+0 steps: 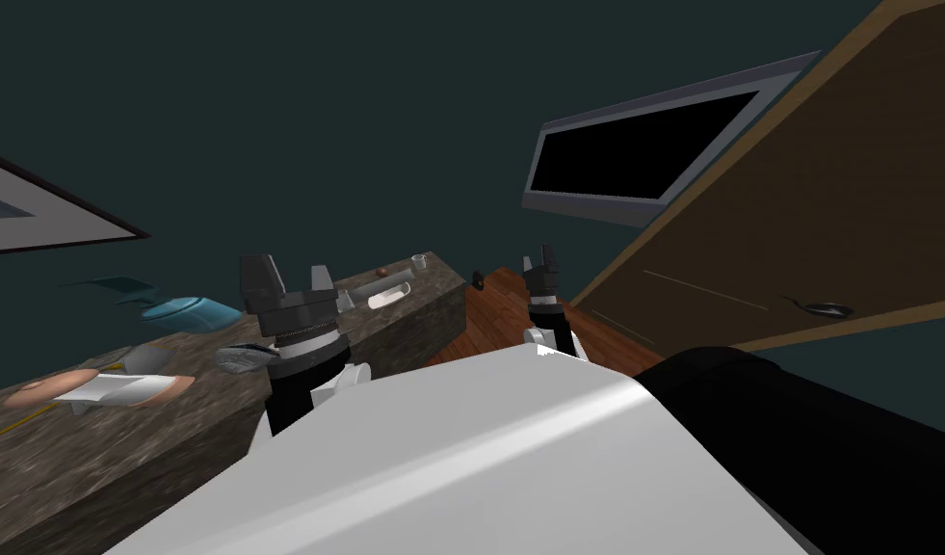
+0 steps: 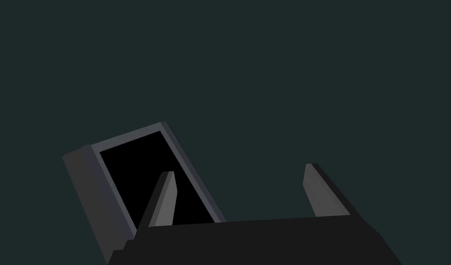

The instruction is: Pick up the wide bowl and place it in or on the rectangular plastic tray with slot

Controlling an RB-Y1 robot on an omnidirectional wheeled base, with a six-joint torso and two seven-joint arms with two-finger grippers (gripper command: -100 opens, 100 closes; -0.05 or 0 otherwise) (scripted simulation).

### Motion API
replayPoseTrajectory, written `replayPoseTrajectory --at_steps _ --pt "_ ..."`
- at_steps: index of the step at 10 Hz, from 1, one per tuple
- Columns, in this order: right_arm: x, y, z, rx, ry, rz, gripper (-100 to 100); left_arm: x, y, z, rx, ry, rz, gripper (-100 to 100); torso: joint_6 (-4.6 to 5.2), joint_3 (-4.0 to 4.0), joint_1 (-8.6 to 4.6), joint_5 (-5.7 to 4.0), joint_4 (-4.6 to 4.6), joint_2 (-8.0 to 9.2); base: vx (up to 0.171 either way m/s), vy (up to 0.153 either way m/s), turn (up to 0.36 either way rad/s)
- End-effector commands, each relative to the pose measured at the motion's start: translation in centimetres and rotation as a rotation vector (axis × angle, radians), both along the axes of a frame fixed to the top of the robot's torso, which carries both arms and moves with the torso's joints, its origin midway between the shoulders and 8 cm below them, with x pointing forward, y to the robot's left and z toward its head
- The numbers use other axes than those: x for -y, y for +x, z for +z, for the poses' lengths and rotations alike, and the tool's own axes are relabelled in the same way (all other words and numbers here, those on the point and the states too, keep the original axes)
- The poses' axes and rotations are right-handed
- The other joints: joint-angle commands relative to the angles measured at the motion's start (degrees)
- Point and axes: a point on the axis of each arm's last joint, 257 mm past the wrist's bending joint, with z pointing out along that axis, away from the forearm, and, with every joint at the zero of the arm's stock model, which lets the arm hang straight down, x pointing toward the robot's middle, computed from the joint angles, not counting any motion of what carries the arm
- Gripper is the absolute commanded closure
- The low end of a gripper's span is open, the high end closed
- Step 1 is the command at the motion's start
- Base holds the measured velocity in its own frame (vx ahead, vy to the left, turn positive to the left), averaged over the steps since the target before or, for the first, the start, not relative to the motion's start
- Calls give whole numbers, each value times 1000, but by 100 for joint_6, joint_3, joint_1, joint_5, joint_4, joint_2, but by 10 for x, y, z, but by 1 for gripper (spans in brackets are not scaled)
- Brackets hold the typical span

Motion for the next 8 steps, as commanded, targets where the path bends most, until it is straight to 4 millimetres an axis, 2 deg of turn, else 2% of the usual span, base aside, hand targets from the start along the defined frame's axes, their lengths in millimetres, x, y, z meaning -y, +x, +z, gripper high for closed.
replayPoseTrajectory --at_steps 1,8 --pt "0 0 0 0 0 0 0 1 4 -4 -22 12 -16 -100 0 0 0 0 0 0 6 -5 22" --pt "0 0 0 0 0 0 0 -4 36 -44 -224 10 -99 -100 -1 -8 -12 -3 -3 -13 24 -26 47"
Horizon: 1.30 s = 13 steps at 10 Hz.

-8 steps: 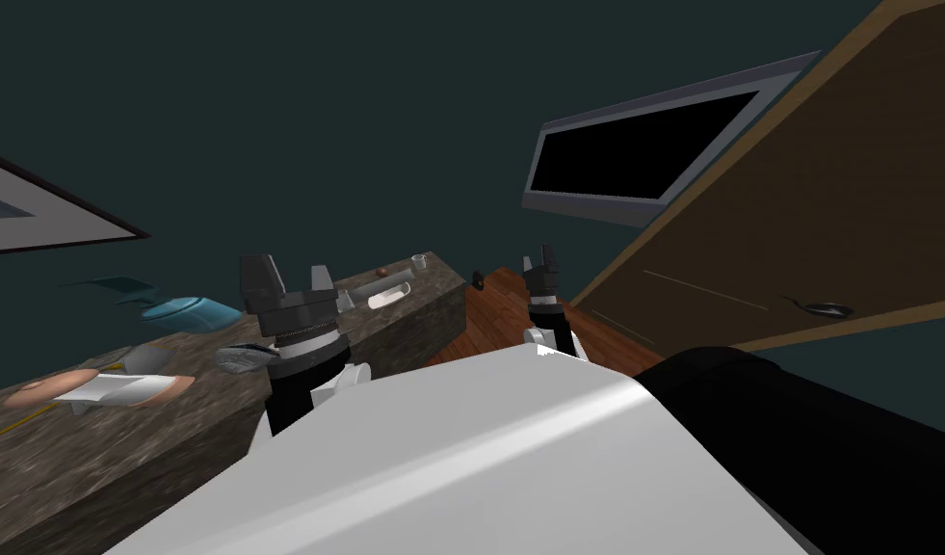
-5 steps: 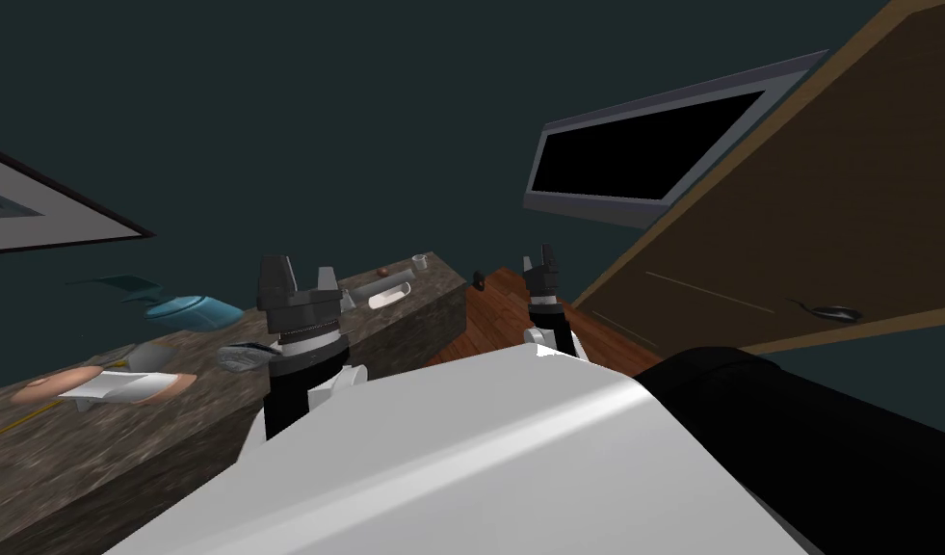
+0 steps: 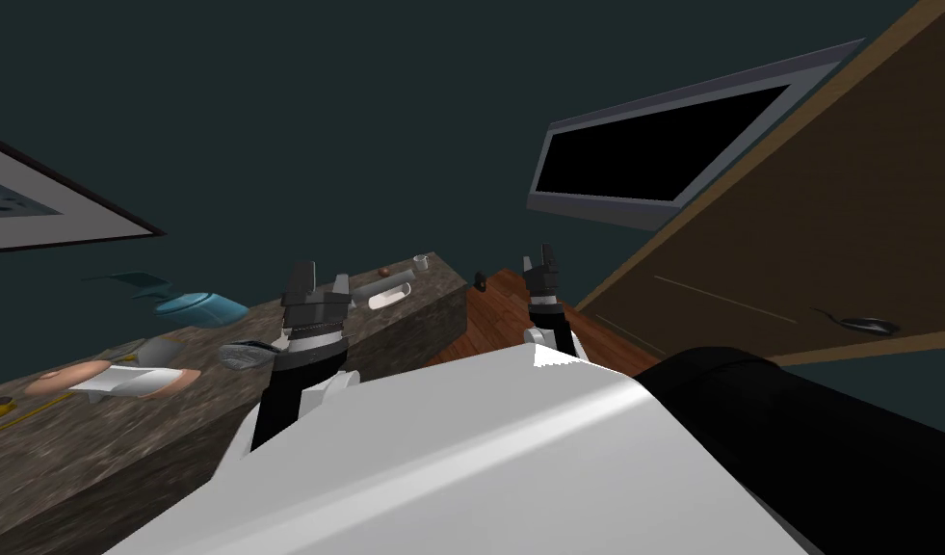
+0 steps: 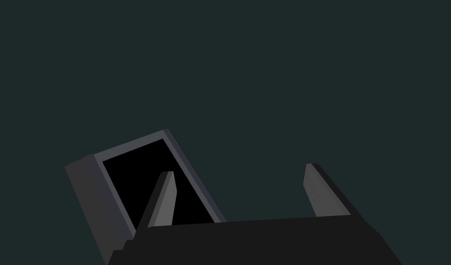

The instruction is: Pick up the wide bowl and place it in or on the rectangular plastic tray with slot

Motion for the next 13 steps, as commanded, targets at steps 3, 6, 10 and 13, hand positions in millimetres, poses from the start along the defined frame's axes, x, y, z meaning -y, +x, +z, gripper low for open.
replayPoseTrajectory --at_steps 3,6,10,13 --pt "0 0 0 0 0 0 0 -5 15 -23 -112 -15 -27 -100 -2 1 0 0 1 2 20 -19 52" --pt "0 0 0 0 0 0 0 -10 25 -47 -215 -34 -50 -100 0 2 3 1 1 3 18 -16 47" --pt "0 0 0 0 0 0 0 -15 34 -72 -327 -56 -68 -100 0 1 2 1 1 2 21 -18 44" --pt "0 0 0 0 0 0 0 -20 39 -90 -401 -70 -69 -100 0 1 1 0 1 1 20 -19 40"
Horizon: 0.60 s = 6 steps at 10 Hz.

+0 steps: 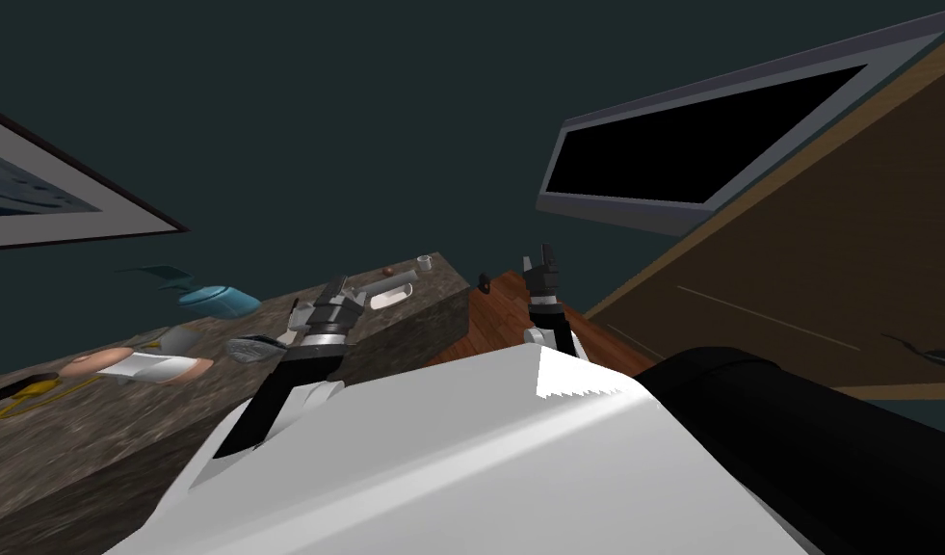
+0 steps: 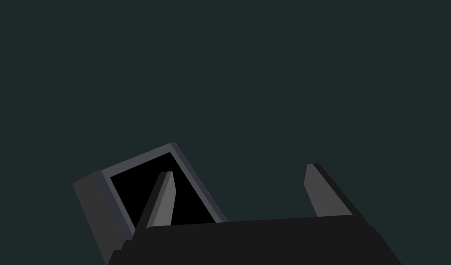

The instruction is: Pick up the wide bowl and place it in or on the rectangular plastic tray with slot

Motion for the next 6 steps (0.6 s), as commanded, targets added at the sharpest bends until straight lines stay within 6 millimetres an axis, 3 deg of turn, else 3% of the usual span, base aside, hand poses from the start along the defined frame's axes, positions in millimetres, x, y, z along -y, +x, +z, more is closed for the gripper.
replayPoseTrajectory --at_steps 1,6 --pt "0 0 0 0 0 0 0 -3 4 -15 -64 -13 -7 -100 0 0 0 0 0 0 21 -16 69" --pt "0 0 0 0 0 0 0 -13 8 -49 -205 -35 -5 -100 0 -2 -1 0 -1 -4 26 -23 40"
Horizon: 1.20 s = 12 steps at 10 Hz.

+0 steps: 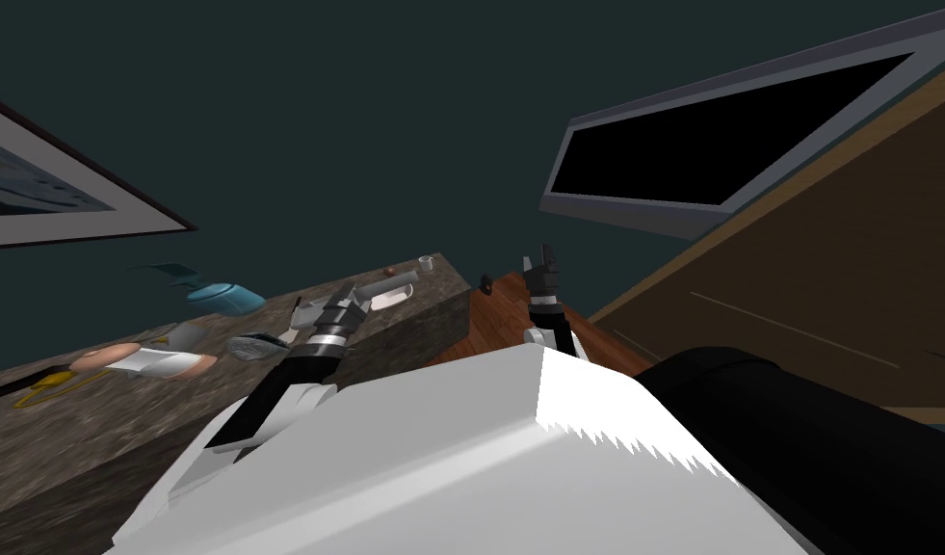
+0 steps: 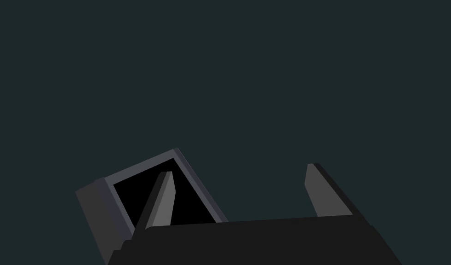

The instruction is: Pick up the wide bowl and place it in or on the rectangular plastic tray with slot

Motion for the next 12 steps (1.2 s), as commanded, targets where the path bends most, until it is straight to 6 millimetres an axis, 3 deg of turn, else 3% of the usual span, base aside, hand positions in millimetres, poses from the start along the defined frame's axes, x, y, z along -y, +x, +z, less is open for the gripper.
replayPoseTrajectory --at_steps 1,12 --pt "0 0 0 0 0 0 0 -6 1 -17 -68 -12 0 -100 0 0 0 0 0 0 29 -24 54" --pt "0 0 0 0 0 0 0 -42 -4 -88 -385 -65 51 -100 0 -4 -9 -2 -1 -7 35 -35 30"
